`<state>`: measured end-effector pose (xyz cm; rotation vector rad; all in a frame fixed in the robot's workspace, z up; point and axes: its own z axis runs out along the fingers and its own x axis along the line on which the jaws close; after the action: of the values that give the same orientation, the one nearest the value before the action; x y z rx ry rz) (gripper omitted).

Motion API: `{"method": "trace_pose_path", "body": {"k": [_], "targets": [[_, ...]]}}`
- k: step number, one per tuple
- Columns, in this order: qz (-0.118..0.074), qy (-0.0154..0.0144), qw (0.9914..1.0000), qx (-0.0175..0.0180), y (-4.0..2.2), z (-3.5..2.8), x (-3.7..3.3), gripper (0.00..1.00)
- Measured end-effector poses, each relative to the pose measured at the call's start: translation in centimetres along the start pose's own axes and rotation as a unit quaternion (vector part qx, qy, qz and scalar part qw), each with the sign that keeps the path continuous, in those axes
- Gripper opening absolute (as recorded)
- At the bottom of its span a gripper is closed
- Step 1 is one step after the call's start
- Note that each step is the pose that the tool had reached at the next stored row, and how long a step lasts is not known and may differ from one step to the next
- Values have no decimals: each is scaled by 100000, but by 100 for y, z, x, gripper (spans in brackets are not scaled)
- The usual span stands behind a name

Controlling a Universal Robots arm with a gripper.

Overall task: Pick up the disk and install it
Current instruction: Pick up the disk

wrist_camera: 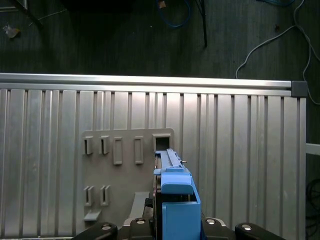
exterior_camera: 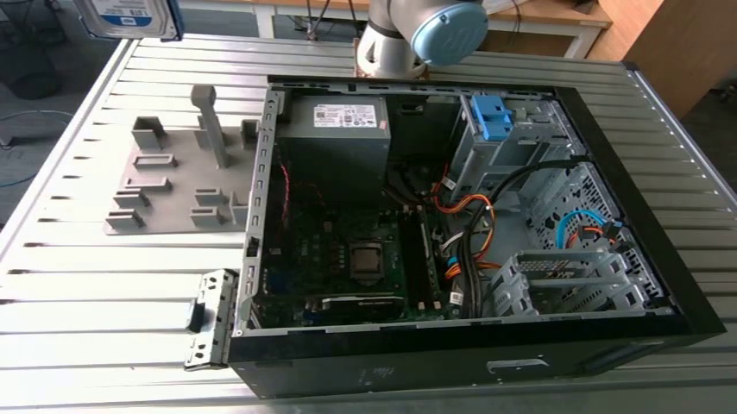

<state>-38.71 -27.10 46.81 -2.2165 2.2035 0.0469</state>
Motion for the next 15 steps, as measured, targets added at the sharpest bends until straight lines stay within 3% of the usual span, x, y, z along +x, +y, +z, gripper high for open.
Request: {"method": "trace_pose_path", "body": {"k": [15], "targets": [[0, 2, 100000, 2, -55, -1, 9, 36]]}}
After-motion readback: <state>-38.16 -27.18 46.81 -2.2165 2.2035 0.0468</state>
